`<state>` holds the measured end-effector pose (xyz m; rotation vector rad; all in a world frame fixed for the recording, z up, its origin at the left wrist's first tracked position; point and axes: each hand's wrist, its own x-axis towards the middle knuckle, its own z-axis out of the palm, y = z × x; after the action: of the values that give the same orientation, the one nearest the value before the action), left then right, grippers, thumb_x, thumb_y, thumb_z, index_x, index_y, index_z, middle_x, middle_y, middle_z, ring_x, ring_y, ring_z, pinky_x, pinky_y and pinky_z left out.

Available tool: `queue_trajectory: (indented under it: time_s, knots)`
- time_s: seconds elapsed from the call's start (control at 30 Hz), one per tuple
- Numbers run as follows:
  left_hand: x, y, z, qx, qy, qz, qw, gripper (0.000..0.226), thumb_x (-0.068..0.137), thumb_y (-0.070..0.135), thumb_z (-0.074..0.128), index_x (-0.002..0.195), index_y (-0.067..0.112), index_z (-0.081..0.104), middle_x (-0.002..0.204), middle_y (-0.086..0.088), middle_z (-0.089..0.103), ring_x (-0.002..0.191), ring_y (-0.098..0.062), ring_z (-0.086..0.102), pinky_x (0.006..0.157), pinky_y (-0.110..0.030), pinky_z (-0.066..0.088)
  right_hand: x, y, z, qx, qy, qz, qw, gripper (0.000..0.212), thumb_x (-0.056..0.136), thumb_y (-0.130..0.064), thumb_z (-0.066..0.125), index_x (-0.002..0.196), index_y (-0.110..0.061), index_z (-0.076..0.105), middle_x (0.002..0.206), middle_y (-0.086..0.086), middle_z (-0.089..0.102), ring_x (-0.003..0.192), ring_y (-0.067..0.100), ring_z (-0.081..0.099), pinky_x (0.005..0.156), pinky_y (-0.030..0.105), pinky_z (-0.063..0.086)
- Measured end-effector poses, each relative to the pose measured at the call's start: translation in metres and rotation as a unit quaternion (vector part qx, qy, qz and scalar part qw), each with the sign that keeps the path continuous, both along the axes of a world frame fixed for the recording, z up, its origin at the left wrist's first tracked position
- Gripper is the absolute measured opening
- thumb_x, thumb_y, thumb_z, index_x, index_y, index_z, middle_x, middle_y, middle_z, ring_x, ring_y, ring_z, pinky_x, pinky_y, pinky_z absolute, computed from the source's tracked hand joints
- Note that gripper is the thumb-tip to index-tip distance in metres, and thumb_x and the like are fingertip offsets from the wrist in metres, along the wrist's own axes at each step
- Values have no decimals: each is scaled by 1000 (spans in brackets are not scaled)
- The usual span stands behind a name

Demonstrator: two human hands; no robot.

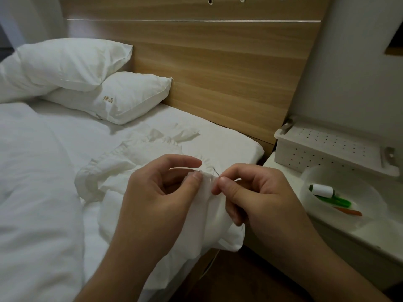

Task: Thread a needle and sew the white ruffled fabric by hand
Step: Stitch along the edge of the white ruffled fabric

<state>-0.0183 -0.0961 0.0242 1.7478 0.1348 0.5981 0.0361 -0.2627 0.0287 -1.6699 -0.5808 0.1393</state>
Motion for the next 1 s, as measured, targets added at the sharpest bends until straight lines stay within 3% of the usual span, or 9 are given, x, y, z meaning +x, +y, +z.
queue_trajectory:
  time_s: [0.2, 0.43, 0.73, 0.87, 1.0]
  knots:
    - [0, 0, 0, -8, -4, -12, 1000, 17, 92, 11, 78, 101, 24, 81, 85, 9, 82, 84, -9, 79, 73, -18, 60, -3, 1, -1, 3, 5, 12, 1000, 22, 96, -12, 65, 77, -10, 76, 48, 1, 50, 44, 11, 39, 46, 23, 34]
    - [-1, 0, -1, -9, -8, -19, 1000, 18, 91, 9, 78, 101, 24, 81, 87, 7, 83, 87, -11, 80, 78, -23, 63, 0, 0, -5, -13, 0, -3, 1000, 21, 96, -11, 66, 77, -12, 76, 48, -2, 53, 44, 8, 42, 48, 22, 36]
    - [1, 0, -2, -5, -19, -24, 1000, 20, 91, 5, 78, 100, 22, 81, 87, 7, 82, 87, -9, 80, 76, -18, 60, 3, 0, -9, -37, 2, -22, 999, 20, 94, -14, 67, 77, -17, 76, 49, -2, 53, 46, 8, 44, 49, 25, 37]
    - [2, 0, -3, 12, -23, -22, 999, 21, 90, 4, 79, 101, 22, 82, 91, 10, 82, 91, -8, 79, 80, -19, 61, 2, 0, -10, -33, 13, -43, 998, 4, 95, -21, 69, 92, -24, 69, 50, 4, 50, 48, 15, 44, 50, 32, 39]
    - [1, 1, -3, 31, -28, -21, 999, 22, 91, 6, 78, 103, 24, 81, 92, 12, 82, 92, -8, 79, 80, -21, 62, 1, 0, -8, -36, 7, -39, 999, 15, 97, -23, 67, 108, -33, 66, 51, 3, 49, 48, 14, 44, 48, 29, 39]
